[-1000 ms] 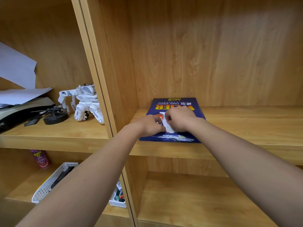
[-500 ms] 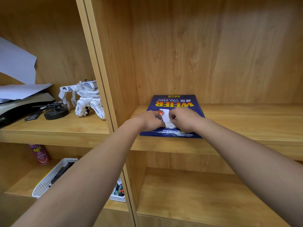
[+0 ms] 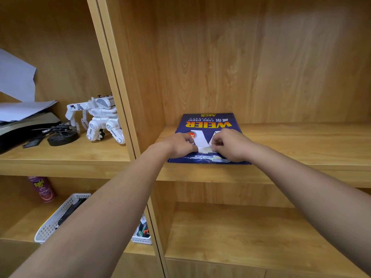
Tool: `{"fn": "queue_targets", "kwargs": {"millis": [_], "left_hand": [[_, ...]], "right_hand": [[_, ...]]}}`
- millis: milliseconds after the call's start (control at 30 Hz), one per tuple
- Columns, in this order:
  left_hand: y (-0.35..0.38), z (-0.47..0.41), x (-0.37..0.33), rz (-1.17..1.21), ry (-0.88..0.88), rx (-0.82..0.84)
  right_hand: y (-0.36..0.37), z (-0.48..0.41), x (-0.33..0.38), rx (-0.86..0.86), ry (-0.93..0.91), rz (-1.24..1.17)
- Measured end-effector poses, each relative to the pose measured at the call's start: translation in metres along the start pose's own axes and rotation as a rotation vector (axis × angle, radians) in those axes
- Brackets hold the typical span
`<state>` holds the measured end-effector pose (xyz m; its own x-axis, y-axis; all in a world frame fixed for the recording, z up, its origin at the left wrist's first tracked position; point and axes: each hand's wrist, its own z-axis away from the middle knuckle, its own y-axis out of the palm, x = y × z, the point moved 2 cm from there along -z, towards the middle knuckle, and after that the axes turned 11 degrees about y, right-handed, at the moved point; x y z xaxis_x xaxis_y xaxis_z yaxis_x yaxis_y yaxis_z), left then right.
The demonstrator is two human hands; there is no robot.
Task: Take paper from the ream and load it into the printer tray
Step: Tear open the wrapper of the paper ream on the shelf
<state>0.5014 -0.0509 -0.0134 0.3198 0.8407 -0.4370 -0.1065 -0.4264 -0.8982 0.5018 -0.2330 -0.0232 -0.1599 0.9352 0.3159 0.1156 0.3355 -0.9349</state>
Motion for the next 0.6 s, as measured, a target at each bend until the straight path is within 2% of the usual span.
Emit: {"fn": "queue_targets", "kwargs": {"millis": [233, 400, 467, 600], "left_hand": [[0.001, -0.002, 0.000, -0.006, 0.010, -0.007], [0.001, 0.000, -0.002, -0.025, 0.015, -0.008], [0.001, 0.001, -0.003, -0.029, 0.016, -0.003], [0.003, -0.001, -0.003, -0.023, -0.001, -0.006]], "right_hand": [[-0.002, 0.014, -0.005, -0.073, -0.047, -0.080], [-0.005, 0.020, -0.012, -0.362, -0.093, -0.446], [-0.003, 0.019, -0.012, -0.325, -0.082, -0.503], [0.004, 0.006, -0.015, -0.124, -0.036, -0.298]]}}
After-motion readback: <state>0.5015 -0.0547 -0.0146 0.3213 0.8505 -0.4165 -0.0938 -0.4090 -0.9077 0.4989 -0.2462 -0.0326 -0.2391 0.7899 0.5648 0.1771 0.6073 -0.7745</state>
